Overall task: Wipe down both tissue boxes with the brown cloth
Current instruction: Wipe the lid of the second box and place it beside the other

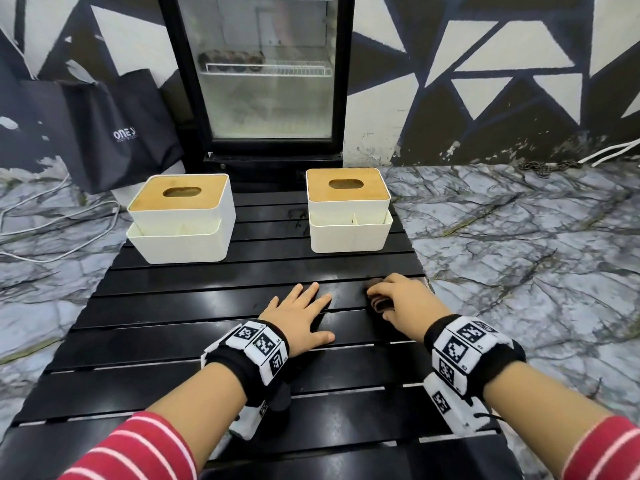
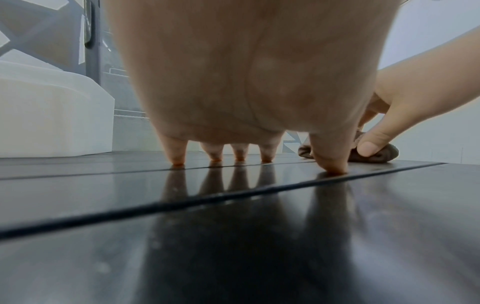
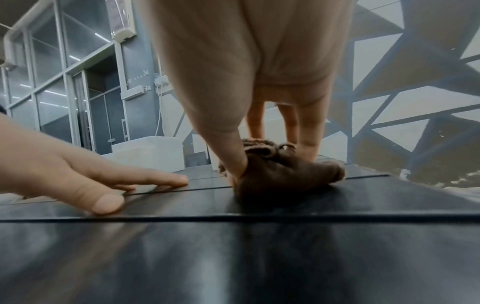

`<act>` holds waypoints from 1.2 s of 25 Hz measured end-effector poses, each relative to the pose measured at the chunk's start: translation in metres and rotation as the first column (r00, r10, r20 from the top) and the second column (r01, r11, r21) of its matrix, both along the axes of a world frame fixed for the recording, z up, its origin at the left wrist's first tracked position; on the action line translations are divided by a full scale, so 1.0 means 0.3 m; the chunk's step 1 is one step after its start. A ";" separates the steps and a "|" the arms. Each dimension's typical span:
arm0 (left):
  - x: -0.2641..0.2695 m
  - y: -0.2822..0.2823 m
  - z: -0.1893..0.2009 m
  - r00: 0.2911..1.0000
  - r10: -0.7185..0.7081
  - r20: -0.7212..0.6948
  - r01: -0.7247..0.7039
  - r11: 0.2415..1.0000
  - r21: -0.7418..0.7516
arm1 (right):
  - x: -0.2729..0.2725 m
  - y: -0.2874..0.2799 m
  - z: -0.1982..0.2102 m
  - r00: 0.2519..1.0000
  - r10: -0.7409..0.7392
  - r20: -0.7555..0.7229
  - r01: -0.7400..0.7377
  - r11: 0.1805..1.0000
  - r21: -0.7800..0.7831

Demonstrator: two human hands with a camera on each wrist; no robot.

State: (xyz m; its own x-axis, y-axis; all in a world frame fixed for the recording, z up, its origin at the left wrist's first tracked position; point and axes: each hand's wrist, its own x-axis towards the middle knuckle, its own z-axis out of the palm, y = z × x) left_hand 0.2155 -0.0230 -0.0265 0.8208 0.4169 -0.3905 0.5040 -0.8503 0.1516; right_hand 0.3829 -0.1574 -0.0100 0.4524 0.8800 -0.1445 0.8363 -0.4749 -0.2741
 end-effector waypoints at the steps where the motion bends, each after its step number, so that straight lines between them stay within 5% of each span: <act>1: 0.000 0.001 0.000 1.000 -0.001 0.000 0.001 1.000 0.001 | 0.008 -0.005 0.008 1.000 -0.009 -0.009 0.009 1.000 0.005; 8: 0.001 0.002 -0.003 1.000 -0.004 -0.011 0.004 1.000 -0.004 | -0.011 0.073 0.061 0.989 -0.148 -0.027 0.148 0.989 -0.013; 17: 0.002 0.002 -0.011 1.000 -0.007 -0.029 0.007 1.000 0.007 | -0.159 0.022 0.042 0.993 0.078 -0.086 -0.079 0.997 -0.018; 30: -0.050 -0.140 0.027 0.999 -0.028 -0.027 0.029 0.999 0.024 | -0.272 -0.159 0.034 0.985 0.114 -0.131 -0.119 0.992 -0.031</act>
State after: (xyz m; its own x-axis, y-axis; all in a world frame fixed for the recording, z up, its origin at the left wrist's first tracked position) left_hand 0.2007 -0.0650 -0.0183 0.8222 0.4030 -0.4021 0.4829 -0.8677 0.1177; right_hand 0.3012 -0.2052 0.0001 0.3228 0.9182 -0.2294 0.8452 -0.3887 -0.3667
